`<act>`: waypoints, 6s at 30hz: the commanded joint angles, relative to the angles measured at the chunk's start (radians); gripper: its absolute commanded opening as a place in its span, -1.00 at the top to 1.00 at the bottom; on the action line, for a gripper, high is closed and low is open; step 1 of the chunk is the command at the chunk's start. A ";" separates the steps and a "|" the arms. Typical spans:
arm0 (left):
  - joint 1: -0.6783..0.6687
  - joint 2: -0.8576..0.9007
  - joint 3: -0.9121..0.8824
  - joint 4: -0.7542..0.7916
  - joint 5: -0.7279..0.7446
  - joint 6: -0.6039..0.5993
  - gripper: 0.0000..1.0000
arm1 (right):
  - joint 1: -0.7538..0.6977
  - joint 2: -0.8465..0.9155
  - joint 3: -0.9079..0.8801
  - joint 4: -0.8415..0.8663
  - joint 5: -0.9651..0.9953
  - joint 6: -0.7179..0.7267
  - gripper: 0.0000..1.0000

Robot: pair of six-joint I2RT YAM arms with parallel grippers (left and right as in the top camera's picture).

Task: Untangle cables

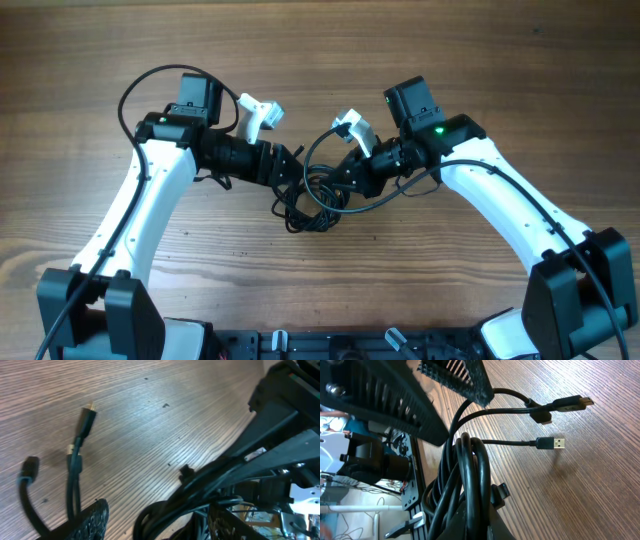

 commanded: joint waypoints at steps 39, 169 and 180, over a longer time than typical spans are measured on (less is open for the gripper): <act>-0.175 0.068 -0.005 0.352 -0.303 -0.611 0.92 | 0.039 -0.037 0.033 0.172 0.474 0.195 0.13; 0.023 0.120 -0.030 1.248 0.747 -1.125 0.92 | -0.448 0.158 -0.001 0.177 -0.697 -0.072 0.02; -0.027 0.120 -0.030 1.247 0.732 -1.125 0.59 | -0.360 0.158 -0.001 0.462 -0.574 0.268 0.76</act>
